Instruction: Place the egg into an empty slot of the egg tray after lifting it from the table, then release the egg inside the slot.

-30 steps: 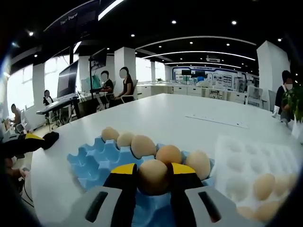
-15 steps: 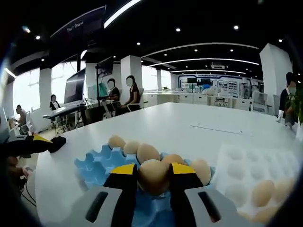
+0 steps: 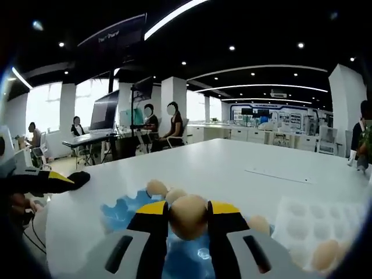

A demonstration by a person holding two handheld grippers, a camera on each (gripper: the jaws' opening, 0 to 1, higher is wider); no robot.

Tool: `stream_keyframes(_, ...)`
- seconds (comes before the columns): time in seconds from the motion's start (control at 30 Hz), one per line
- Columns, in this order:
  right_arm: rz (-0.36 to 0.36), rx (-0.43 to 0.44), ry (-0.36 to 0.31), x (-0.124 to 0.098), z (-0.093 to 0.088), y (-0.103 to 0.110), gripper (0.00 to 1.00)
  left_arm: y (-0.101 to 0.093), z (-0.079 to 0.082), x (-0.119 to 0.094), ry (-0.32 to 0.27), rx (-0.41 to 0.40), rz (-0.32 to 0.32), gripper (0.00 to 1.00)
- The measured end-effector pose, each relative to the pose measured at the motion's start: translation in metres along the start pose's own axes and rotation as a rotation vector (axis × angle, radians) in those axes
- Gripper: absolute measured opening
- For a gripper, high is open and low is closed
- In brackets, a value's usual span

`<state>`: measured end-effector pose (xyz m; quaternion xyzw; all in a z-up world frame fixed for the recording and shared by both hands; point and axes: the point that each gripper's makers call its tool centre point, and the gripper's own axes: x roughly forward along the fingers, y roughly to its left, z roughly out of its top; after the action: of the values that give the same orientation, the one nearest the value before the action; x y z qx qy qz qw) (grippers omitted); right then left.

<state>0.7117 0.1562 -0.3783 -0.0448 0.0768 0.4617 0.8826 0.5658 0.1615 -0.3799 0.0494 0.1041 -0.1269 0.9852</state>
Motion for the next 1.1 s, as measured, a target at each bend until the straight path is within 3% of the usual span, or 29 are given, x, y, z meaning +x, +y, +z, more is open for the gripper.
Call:
stream_keyframes(0.2,0.034,-0.017,-0.004,0.008,0.002,0.013,0.27,0.002,-0.006,-0.002,0.028,0.013,0.011,1.00)
stream_keyframes(1.1,0.142,-0.053,-0.002,0.049,0.006,0.061,0.27,0.011,-0.010,-0.016,0.032,-0.002,0.053,1.00)
